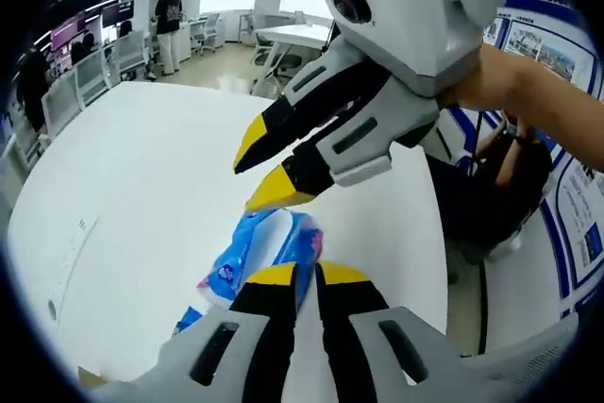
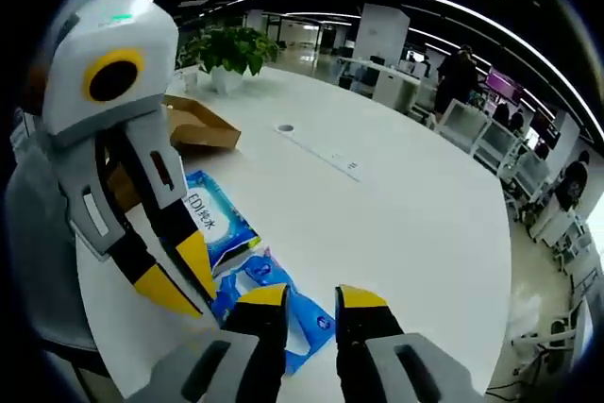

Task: Operate the shoe box by opening the lid, removing the specified soft item, and placing it in the target area until the item is outside and the box remains undamaged.

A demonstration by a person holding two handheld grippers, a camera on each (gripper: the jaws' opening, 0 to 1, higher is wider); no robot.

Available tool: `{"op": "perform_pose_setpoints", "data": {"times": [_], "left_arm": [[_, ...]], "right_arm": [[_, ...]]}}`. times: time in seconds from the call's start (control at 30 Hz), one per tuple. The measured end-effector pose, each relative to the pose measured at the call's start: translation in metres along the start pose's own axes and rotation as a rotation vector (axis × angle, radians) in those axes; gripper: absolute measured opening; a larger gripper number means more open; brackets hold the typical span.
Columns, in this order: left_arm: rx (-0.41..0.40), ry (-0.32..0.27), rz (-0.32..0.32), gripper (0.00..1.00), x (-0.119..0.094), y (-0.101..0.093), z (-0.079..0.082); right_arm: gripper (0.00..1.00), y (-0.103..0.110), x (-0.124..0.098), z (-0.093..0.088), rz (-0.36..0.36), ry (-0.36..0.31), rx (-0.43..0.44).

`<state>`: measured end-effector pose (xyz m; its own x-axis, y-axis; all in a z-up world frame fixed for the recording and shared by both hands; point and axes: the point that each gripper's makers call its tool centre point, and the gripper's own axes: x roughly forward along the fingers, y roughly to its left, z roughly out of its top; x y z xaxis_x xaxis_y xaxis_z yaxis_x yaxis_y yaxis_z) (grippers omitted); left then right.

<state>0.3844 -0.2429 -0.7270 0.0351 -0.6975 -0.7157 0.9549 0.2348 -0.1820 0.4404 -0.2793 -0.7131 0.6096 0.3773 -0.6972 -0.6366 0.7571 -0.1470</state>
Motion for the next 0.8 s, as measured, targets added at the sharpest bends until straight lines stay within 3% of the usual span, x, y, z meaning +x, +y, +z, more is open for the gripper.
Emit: {"op": "perform_pose_setpoints", "data": {"times": [0.27,0.5,0.8], "left_arm": [[0.0,-0.015,0.034,0.11,-0.035,0.007,-0.019],[0.012,-0.078,0.115,0.17,-0.076,0.019,-0.033],[-0.01,-0.13,0.173,0.26,-0.128,0.029,-0.062]], "right_arm": [[0.22,0.017,-0.012,0.011,0.011,0.019,-0.032],[0.3,0.039,-0.019,0.021,0.031,0.039,-0.068],[0.38,0.078,-0.02,0.037,0.106,0.052,-0.118]]}}
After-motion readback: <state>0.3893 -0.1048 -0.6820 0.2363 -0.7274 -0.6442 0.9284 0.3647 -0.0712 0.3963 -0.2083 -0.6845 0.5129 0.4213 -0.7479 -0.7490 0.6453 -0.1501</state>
